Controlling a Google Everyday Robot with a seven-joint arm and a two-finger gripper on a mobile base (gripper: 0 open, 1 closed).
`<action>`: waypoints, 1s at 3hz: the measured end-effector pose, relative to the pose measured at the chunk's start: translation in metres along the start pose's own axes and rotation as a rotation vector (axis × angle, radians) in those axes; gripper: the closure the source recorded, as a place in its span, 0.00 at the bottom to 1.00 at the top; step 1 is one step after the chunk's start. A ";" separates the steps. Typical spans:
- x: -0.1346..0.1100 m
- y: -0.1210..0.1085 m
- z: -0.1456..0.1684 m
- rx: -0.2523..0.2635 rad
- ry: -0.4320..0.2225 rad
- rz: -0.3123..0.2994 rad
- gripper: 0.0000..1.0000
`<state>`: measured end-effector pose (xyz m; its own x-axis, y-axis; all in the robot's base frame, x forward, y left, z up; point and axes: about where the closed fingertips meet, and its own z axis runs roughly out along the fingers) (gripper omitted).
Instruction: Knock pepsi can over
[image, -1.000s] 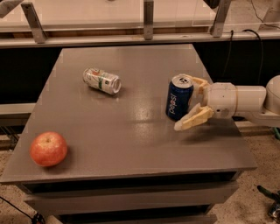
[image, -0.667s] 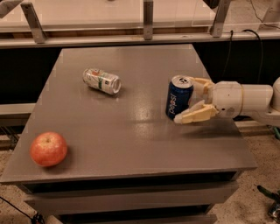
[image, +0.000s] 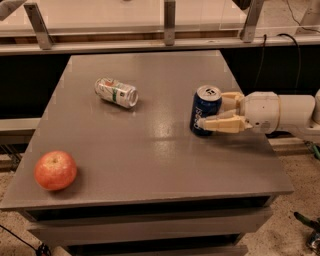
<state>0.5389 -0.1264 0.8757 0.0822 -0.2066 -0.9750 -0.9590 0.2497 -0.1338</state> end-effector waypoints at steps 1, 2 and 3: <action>-0.002 -0.001 -0.001 -0.001 0.005 0.000 0.88; -0.017 -0.006 -0.011 -0.032 0.101 -0.038 1.00; -0.026 -0.012 -0.026 -0.091 0.276 -0.090 1.00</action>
Offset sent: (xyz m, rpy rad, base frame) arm 0.0040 -0.0345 0.0379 -0.2838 -0.0096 0.0405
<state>0.5416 -0.1487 0.9077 0.1031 -0.4764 -0.8732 -0.9726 0.1356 -0.1888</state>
